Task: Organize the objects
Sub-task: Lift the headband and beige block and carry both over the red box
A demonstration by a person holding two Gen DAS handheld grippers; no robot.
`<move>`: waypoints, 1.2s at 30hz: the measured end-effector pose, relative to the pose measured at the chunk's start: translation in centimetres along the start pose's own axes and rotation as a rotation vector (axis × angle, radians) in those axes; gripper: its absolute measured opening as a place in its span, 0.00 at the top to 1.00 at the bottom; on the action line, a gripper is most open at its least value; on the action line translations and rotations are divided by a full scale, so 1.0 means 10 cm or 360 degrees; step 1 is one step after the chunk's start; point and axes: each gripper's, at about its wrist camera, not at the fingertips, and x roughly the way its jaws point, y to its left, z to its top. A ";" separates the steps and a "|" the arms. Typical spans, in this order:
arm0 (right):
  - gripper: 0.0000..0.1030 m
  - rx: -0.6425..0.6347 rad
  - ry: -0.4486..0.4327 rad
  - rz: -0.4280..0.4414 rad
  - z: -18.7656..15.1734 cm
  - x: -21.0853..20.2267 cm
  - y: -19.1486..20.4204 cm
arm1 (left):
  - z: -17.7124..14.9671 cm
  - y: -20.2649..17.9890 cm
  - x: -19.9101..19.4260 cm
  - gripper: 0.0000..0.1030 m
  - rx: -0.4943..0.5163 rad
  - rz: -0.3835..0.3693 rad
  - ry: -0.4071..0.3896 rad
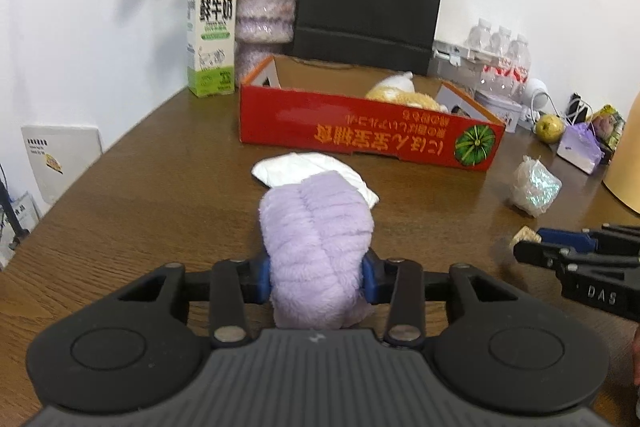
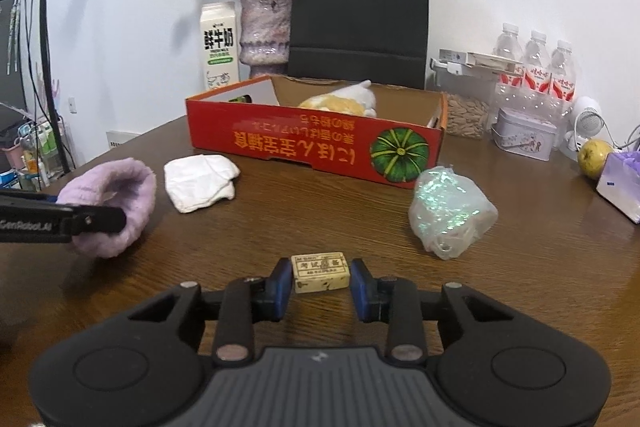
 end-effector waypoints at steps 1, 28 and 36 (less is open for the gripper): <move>0.71 -0.0003 -0.0002 0.0006 0.00 -0.01 0.02 | 0.00 0.00 -0.02 0.63 -0.0003 0.0001 -0.0011; 0.71 0.0026 -0.0290 0.0058 0.64 -0.20 0.18 | 0.76 -0.36 -0.13 0.63 0.0031 0.0000 -0.0263; 0.71 0.0035 -0.0340 0.0036 0.93 -0.01 0.09 | 0.98 -0.42 0.12 0.63 0.0020 -0.0014 -0.0278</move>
